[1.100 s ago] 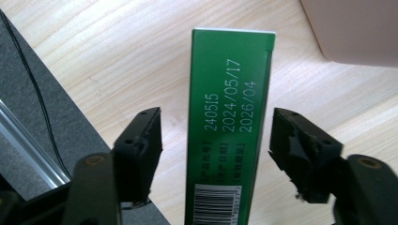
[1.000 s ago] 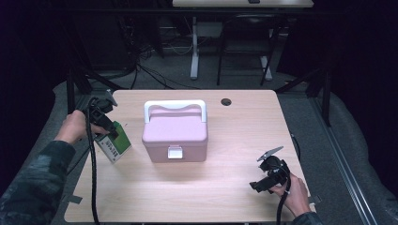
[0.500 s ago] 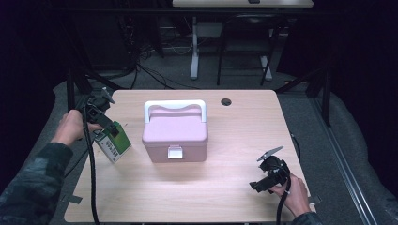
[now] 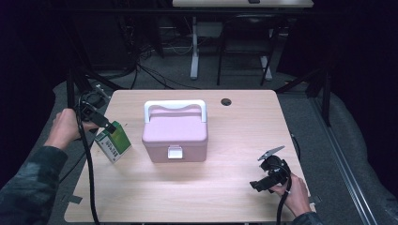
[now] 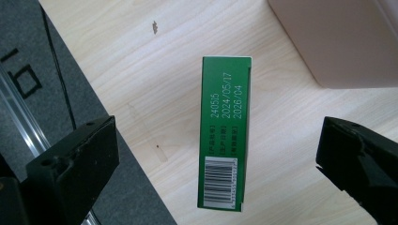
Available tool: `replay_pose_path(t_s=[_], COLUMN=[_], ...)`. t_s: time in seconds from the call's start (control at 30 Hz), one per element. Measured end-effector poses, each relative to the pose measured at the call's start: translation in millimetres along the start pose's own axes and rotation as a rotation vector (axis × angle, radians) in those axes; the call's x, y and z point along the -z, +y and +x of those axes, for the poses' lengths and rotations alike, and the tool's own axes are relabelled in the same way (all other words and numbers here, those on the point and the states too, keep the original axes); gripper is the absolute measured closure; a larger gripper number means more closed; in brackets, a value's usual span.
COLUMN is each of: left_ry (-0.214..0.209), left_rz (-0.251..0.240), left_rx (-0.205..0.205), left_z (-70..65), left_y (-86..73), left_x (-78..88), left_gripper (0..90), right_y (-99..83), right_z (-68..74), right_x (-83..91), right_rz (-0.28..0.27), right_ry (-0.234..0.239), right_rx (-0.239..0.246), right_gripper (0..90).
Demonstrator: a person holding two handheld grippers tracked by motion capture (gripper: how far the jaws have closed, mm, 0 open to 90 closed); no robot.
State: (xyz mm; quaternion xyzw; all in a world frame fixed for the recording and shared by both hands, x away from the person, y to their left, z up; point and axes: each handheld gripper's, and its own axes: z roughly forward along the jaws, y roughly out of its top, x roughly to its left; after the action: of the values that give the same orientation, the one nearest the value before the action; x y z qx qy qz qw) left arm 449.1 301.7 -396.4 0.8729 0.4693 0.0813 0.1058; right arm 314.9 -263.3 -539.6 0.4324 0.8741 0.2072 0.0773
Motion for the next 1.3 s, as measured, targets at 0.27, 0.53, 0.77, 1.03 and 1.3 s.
replay_pose_path(t_s=[0.27, 0.53, 0.77, 1.03, 1.3], left_ry=[0.003, -0.027, -0.064, -0.11, -0.138], left_rz=[-0.099, -0.183, -0.199, -0.214, -0.212], left_rx=[-0.018, -0.073, -0.139, -0.156, -0.16], left_z=[-6.2, -32.0, -61.2, -75.6, -86.8], left_y=[-2.3, 3.5, 13.6, 23.3, 35.1], left_x=[21.5, 37.7, 32.7, 22.2, 6.4], left_gripper=[0.0, 0.0, 0.0, 0.0, 0.0], right_y=[1.9, 8.7, 27.6, 50.4, 95.5], right_z=[-0.2, 1.7, 11.9, 15.6, 26.3], right_x=[1.6, 7.2, 17.9, 24.5, 31.5], right_rz=[-0.016, -0.056, -0.103, -0.134, -0.18], right_ry=[0.011, 0.051, 0.065, 0.071, 0.105], right_rx=[-0.01, -0.032, -0.004, 0.027, 0.1], right_gripper=[1.6, 1.8, 0.0, 0.0, 0.0])
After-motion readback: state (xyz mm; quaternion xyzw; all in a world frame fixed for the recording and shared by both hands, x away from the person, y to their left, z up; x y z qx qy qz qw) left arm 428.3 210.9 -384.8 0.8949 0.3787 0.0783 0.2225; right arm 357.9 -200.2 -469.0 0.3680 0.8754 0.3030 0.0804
